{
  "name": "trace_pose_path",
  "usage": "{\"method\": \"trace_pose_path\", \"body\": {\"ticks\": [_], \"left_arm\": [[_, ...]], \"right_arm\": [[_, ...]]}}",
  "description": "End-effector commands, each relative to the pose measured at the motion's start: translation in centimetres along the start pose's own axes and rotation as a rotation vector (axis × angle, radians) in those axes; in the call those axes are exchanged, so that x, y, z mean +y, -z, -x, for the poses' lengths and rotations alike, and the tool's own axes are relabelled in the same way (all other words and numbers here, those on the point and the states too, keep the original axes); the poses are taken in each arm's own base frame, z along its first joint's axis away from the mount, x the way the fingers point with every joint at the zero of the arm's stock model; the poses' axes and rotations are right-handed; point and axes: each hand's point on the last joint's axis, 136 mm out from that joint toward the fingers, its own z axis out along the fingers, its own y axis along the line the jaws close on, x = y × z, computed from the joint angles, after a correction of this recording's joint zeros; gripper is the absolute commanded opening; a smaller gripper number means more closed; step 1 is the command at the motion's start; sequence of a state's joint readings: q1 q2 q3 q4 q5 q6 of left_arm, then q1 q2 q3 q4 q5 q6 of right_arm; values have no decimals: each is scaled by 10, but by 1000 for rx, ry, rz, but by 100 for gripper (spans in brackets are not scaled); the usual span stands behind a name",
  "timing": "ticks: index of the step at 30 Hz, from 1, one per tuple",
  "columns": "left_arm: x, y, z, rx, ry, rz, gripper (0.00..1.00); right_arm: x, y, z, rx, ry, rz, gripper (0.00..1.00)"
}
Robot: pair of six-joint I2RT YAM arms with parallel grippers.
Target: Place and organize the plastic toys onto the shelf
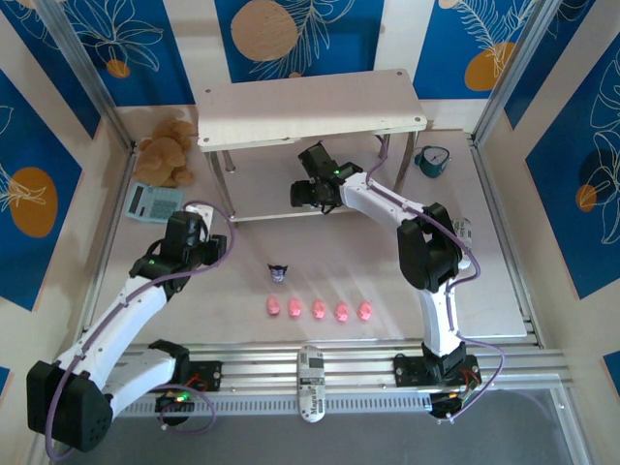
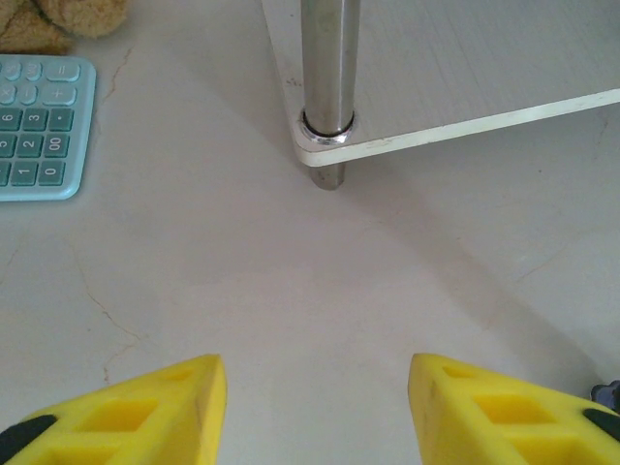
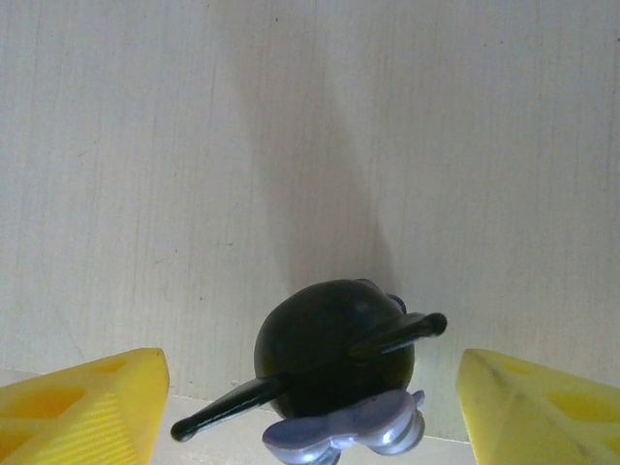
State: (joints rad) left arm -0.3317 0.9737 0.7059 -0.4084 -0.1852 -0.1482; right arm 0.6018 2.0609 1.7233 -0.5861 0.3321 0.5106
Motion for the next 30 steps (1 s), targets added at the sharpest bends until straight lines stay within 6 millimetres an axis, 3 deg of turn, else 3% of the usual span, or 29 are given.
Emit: {"method": "trace_pose_path", "body": {"ticks": [1, 14, 30], "left_arm": [[0, 7, 8, -20, -13, 6, 53], [0, 5, 8, -17, -17, 9, 53], [-1, 0, 5, -3, -17, 7, 53]], "right_arm": [[2, 1, 7, -18, -6, 15, 79], [6, -8, 5, 3, -27, 12, 79], [-16, -2, 1, 61, -12, -69, 79]]}}
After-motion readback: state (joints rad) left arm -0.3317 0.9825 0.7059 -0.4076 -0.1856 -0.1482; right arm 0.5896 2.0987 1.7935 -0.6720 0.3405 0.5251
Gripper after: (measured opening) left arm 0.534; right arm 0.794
